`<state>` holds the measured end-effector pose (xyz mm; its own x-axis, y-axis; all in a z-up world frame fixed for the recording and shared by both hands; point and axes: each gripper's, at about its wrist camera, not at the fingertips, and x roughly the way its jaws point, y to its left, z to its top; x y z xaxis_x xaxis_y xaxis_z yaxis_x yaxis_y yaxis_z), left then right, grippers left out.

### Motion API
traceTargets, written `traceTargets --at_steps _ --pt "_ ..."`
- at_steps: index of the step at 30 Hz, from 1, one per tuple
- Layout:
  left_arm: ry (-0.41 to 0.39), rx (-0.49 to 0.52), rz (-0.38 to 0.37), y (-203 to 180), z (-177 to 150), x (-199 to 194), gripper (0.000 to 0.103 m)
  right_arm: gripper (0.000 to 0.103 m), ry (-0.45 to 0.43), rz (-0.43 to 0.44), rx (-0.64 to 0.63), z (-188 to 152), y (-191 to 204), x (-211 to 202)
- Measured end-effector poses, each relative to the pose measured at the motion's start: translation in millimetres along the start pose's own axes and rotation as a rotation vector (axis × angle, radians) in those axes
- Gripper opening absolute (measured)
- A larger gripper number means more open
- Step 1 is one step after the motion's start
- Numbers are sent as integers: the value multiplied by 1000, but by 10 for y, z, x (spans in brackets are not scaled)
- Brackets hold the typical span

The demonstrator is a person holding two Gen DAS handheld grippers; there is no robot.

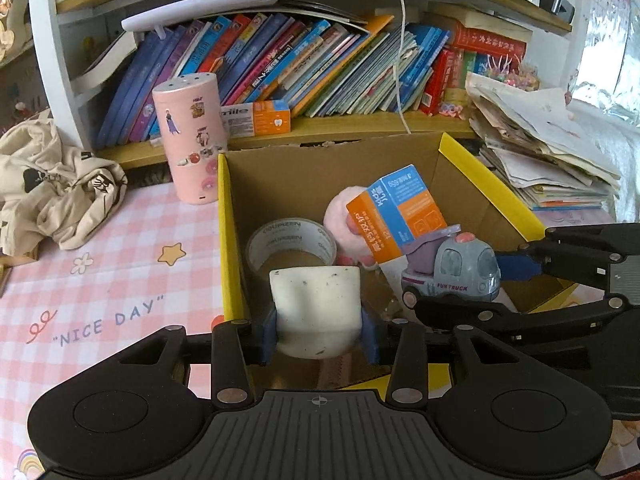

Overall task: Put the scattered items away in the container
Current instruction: 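Lower the car and foam block into the yellow box and open both grippers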

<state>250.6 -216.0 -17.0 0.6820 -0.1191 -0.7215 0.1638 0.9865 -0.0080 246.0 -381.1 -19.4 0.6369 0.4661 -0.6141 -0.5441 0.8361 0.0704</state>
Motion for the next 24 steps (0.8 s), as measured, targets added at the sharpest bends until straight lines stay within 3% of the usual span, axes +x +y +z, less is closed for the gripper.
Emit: traceTargets --at_steps 13,24 --pt "-13 -14 22 -16 -15 -94 47 42 -4 27 18 -6 -47 -7" --pt "-96 -81 -22 38 -72 -335 73 42 1 27 -11 19 15 -12"
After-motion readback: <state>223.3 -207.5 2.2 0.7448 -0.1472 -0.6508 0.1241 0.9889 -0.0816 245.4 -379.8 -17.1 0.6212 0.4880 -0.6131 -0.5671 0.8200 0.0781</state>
